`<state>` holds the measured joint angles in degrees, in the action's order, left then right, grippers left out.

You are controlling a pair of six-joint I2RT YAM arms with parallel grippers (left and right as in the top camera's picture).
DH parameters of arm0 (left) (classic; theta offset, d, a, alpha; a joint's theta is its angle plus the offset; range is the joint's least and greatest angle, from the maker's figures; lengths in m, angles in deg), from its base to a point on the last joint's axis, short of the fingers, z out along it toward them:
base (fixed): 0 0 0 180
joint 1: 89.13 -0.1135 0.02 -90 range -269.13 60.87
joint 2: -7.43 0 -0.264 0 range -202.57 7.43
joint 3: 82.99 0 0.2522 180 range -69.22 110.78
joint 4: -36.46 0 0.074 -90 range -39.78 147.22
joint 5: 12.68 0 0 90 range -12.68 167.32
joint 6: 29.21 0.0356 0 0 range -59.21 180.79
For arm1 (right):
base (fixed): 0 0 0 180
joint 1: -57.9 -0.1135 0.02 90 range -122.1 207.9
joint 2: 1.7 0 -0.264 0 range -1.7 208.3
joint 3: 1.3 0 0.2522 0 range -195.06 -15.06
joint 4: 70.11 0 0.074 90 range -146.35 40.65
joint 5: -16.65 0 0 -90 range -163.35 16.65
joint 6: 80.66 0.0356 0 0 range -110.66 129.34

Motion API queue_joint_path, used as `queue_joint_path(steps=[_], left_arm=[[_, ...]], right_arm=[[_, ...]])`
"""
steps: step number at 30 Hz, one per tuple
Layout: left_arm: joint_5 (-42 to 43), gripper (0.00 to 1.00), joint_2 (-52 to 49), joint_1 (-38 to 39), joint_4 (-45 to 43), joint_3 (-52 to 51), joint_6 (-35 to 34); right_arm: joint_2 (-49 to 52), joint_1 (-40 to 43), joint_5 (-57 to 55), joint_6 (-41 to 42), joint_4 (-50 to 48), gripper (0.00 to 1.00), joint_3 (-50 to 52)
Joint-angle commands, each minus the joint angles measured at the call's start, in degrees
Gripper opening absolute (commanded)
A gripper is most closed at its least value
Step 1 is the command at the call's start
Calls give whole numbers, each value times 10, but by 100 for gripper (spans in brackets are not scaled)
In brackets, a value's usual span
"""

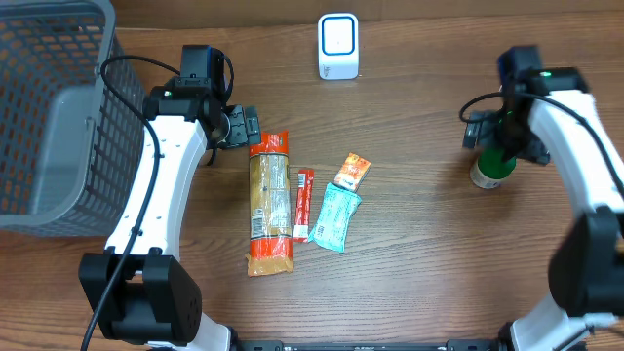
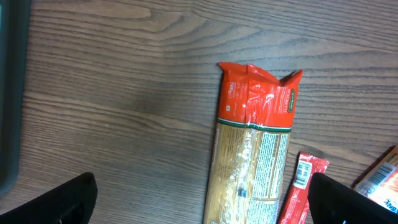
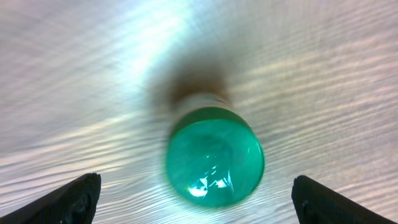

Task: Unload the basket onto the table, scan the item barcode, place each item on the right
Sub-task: 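Lower the green-lidded jar at the table's right side and release, then move the right gripper over the orange snack pack and grasp it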

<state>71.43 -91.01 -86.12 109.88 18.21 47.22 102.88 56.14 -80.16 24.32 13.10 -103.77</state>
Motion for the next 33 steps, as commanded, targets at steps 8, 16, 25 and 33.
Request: queue_joint_path(steps=[8, 16, 25, 33], left_arm=[[-6, 100, 7, 0, 0, 9, 3], [-6, 100, 7, 0, 0, 9, 3], [-6, 100, 7, 0, 0, 9, 3], [-6, 100, 7, 0, 0, 9, 3]], right_arm=[[-77, -7, 261, -2, 0, 89, -16], [-71, -59, 281, 5, -28, 81, 47], [-71, -157, 279, 80, -155, 82, 181], [-71, -260, 278, 167, -328, 81, 280]])
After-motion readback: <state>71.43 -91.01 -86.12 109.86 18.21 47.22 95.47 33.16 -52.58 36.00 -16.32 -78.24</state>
